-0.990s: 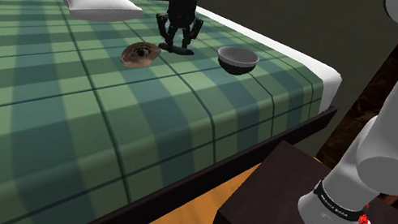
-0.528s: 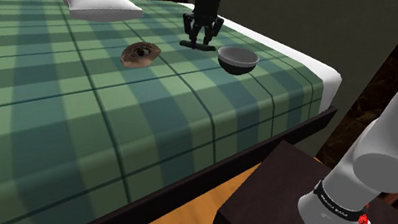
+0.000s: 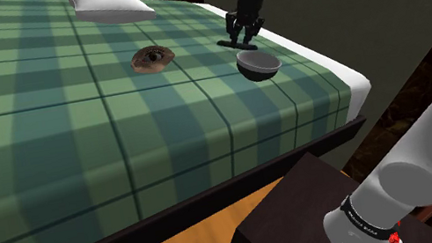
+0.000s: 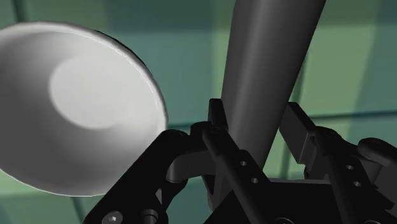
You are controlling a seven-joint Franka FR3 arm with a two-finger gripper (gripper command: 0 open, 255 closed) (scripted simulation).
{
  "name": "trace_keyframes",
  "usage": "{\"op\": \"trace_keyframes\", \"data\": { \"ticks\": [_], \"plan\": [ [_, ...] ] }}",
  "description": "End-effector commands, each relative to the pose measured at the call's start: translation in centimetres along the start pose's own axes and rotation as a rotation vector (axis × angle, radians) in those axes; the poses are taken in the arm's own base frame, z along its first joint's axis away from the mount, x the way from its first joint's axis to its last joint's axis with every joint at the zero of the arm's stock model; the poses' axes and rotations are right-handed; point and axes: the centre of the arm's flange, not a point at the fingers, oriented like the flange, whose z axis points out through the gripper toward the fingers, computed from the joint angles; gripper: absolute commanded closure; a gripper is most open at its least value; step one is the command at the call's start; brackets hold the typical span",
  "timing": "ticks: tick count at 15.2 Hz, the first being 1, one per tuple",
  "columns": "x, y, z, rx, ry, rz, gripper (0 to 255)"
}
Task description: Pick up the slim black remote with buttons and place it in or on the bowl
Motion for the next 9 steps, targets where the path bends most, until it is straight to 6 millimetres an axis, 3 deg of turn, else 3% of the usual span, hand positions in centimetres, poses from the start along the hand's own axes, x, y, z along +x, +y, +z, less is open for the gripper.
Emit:
{"op": "trace_keyframes", "data": {
  "ticks": [1, 9],
  "plan": [
    [0.3, 2.7, 0.1, 0.000, 0.000, -0.002, 255],
    [2.5, 13.0, -0.5, 0.000, 0.000, -0.002, 255]
  ]
}}
